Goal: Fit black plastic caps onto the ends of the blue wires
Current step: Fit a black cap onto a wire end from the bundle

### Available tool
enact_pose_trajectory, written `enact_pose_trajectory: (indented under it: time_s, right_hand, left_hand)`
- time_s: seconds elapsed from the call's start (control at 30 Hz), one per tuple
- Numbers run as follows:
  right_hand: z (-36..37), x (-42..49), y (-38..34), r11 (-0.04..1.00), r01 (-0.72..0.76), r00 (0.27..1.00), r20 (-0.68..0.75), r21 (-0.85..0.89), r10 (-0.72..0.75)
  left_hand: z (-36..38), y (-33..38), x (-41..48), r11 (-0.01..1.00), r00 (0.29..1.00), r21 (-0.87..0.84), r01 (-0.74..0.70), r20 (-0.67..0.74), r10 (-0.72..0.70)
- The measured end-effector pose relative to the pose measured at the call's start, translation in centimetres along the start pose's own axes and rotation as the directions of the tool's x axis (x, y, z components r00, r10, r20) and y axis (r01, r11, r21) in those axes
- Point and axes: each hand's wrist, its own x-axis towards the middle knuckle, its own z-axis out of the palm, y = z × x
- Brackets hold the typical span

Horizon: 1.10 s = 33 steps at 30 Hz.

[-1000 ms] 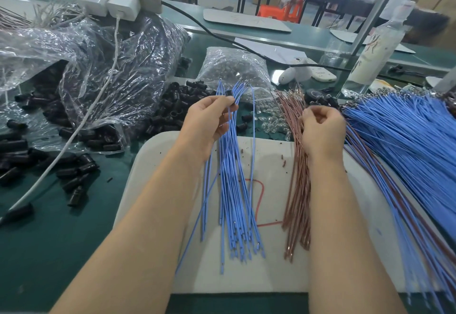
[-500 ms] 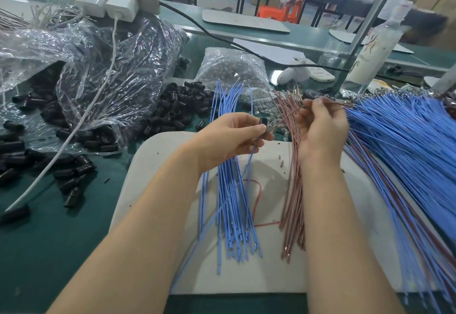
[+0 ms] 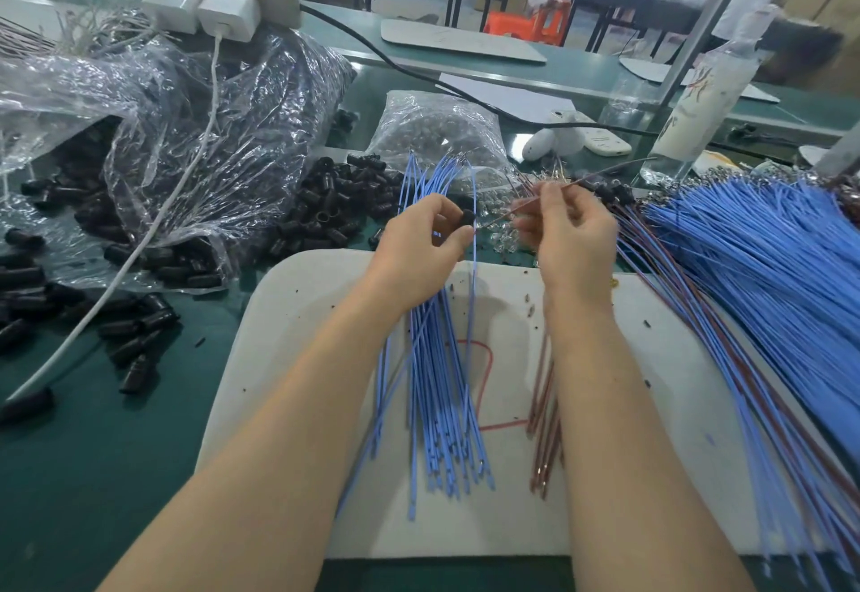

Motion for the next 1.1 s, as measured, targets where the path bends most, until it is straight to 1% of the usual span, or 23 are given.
enact_pose_trajectory:
  time_s: [0.03,0.1,0.23,0.33,0.5,0.67,0.83,0.93,1.03,1.1]
  right_hand:
    - [-0.13,0.06,-0.20,0.998,0.007,0.999,-0.044,0.056,-0.004]
    - [-0.27,0.01,-0.50,0.993,0.028,0.996,-0.092,0.116,-0.017]
    - [-0.29,-0.28,-0.68,0.988,0.090,0.988,-0.136,0.123,-0.073]
    - [-0.26,-0.30,-0.73,0.990,0.090,0.989,-0.130,0.110,-0.076]
    - [-0.01,-0.40,-0.53,0.988,0.154,0.982,-0.106,-0.023,-0.156]
    - [0.10,-0.39,-0.26,0.943,0.259,0.959,-0.064,-0.211,-0.277]
    - [0.02,-0.30,-0.20,0.922,0.298,0.942,-0.078,-0.248,-0.326]
    - [-0.03,-0.38,-0.22,0.910,0.297,0.945,-0.046,-0.289,-0.323]
    - [0.06,-0.51,-0.21,0.909,0.259,0.964,0.023,-0.327,-0.266]
    - [0.15,-0.69,-0.27,0.907,0.246,0.969,0.074,-0.342,-0.234]
  left_hand:
    - [0.00,0.01,-0.03,1.000,1.000,0.021,-0.012,0.004,0.012]
    - [0.00,0.05,-0.06,0.999,1.000,0.045,-0.023,0.013,0.022]
    - [0.11,-0.09,-0.11,0.993,0.998,0.099,-0.067,0.022,0.065]
    - [0.17,-0.23,-0.18,0.989,0.996,0.119,-0.086,0.021,0.084]
    - [0.27,-0.21,-0.29,0.981,0.994,0.158,-0.108,0.025,0.106]
    - [0.22,0.02,-0.62,0.961,0.987,0.226,-0.158,0.041,0.153]
    - [0.08,0.36,-0.72,0.947,0.984,0.268,-0.176,0.029,0.175]
    - [0.09,0.42,-0.79,0.944,0.980,0.265,-0.196,0.035,0.194]
    - [0.19,0.41,-0.68,0.940,0.974,0.256,-0.224,0.037,0.222]
    - [0.20,0.43,-0.61,0.942,0.970,0.235,-0.239,0.009,0.244]
